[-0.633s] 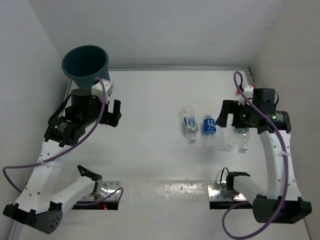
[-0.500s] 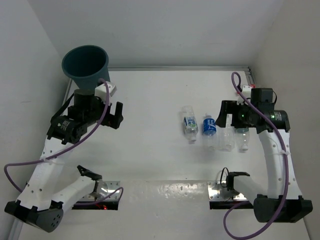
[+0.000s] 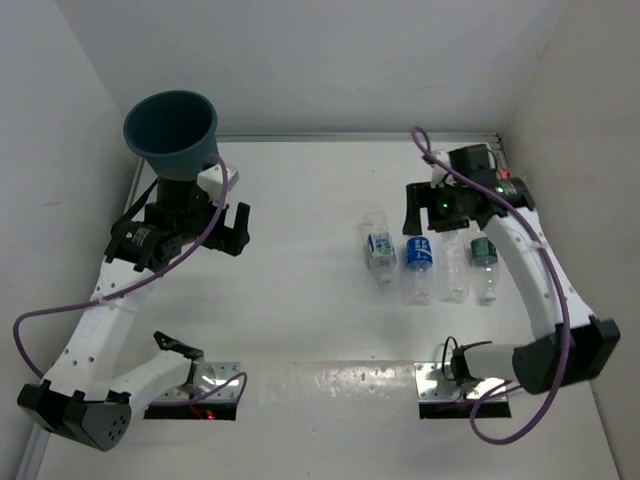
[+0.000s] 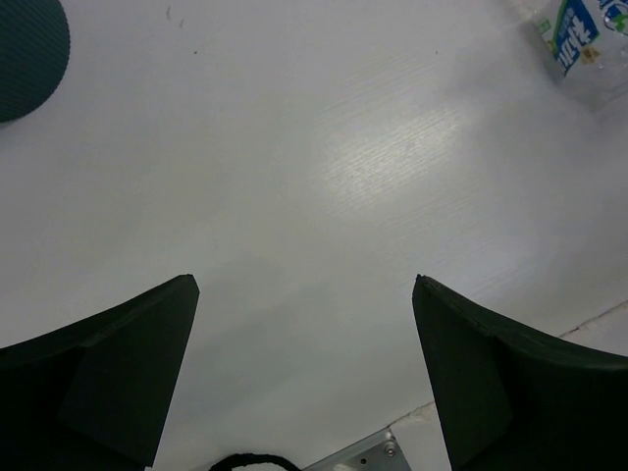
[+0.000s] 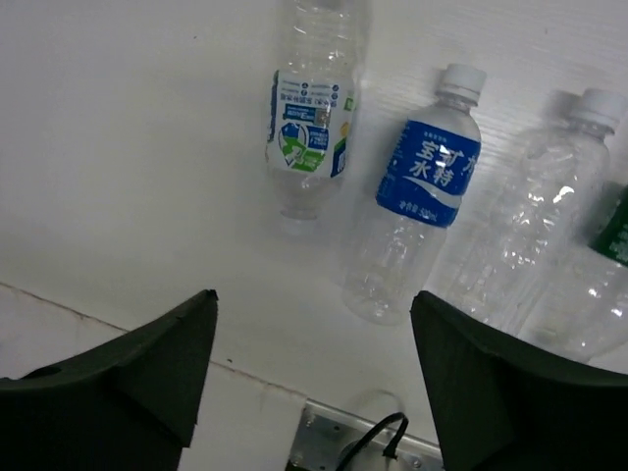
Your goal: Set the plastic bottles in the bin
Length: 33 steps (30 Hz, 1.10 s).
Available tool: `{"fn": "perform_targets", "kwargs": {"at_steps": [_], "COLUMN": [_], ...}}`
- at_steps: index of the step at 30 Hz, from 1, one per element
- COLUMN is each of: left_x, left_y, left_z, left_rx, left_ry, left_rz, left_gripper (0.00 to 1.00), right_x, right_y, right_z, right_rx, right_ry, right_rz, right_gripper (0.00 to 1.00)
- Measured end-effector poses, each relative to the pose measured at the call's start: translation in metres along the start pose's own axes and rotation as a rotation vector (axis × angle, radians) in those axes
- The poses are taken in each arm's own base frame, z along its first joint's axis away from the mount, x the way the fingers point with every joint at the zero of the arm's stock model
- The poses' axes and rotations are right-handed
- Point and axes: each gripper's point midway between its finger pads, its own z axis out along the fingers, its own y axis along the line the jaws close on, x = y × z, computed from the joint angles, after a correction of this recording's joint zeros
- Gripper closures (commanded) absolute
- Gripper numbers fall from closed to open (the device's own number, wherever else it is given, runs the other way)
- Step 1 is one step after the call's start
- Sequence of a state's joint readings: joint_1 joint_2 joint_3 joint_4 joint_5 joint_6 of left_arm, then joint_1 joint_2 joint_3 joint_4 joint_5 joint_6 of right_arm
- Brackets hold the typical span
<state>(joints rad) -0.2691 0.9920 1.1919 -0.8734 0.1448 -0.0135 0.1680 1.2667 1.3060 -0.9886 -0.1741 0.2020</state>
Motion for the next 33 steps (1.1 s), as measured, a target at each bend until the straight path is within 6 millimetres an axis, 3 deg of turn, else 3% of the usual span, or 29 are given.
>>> {"fn": "perform_targets", "kwargs": {"at_steps": [4, 6, 10, 14, 21, 28, 33], "left_x": [0.003, 0.004, 0.005, 0.005, 0.006, 0.006, 0.003], "left_y": [0.009, 0.014, 0.024, 0.034, 0.046, 0.048, 0.045], "left_z": [0.005, 0.008, 0.01, 0.008, 0.008, 0.011, 0.013], "left_rx": [-0.028, -0.042, -0.067, -0.099, -0.132, -0.12, -0.097], "left_ry": [0.021, 0.031, 0.038, 0.033, 0.033, 0.036, 0.026], "left_rz": [-0.027, -0.046, -0.08, -0.11, -0.159, -0.178, -0.176], "left_gripper": [0.01, 0.01, 0.01, 0.01, 0.01, 0.01, 0.01], "right_x": [-0.018, -0.028, -0.042, -0.049, -0.018, 0.004, 0.018], "right_y": [0.024, 0.033, 0.036, 0.032, 0.021, 0.014, 0.008], "right_z": [0.043, 0.068, 0.109, 0.145, 0.193, 0.217, 0.232], "right_rx": [0.019, 0.036, 0.091, 0.136, 0.178, 0.191, 0.201], "right_ry": [0.078, 0.097, 0.139, 0.17, 0.303, 0.382, 0.432], "right_rz": [-0.093, -0.104, -0.069, -0.029, 0.009, 0.022, 0.027], "right_gripper": [0.24, 0.19, 0.05, 0.04, 0.04, 0.07, 0.2]}}
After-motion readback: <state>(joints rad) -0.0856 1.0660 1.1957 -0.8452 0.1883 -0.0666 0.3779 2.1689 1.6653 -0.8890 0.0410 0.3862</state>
